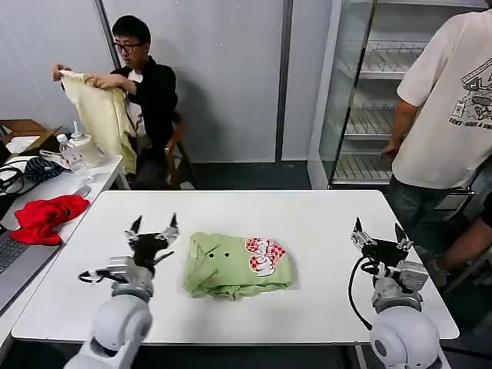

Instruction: Fold and organize the clothes.

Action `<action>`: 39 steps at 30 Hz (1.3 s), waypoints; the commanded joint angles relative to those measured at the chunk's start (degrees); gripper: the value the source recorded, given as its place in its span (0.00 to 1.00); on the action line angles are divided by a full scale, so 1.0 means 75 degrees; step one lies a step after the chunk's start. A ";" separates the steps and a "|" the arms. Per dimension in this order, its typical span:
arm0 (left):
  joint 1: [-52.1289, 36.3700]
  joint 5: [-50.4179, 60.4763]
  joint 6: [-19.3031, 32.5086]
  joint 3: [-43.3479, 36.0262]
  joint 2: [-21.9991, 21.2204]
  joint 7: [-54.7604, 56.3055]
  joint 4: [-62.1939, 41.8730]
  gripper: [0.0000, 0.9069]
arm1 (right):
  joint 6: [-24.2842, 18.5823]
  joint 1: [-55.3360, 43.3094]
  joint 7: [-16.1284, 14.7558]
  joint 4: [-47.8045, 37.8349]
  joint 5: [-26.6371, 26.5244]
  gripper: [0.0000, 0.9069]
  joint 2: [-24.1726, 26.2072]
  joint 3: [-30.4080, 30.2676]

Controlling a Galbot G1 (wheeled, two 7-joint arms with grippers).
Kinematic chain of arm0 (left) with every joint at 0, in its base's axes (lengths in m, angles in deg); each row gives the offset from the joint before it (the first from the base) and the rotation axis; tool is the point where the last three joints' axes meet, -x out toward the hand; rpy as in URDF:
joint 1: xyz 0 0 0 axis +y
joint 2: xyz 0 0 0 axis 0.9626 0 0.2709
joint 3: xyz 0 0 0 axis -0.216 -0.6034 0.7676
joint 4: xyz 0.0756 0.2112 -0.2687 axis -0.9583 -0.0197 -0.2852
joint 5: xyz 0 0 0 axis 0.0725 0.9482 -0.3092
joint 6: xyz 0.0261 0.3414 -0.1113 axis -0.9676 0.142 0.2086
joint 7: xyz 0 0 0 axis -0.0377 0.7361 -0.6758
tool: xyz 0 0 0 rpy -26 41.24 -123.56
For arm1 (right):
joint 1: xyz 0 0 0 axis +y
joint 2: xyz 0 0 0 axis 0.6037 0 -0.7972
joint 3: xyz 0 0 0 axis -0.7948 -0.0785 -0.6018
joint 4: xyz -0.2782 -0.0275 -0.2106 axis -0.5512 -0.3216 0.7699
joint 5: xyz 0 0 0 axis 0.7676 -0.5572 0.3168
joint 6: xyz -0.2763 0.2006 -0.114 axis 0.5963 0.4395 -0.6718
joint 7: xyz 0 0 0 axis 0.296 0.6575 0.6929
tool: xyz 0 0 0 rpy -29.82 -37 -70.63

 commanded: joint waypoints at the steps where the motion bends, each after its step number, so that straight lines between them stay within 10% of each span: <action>1: 0.0020 -0.0256 -0.0085 0.1047 0.0684 0.0104 -0.0137 1.00 | 0.0126 0.0167 0.0127 0.0123 -0.0305 1.00 0.0183 0.0617; 39: 0.0111 -0.0227 -0.0075 0.1148 0.0626 0.0236 -0.0165 1.00 | 0.0243 -0.0112 0.0176 -0.0272 -0.0285 1.00 -0.0078 0.0211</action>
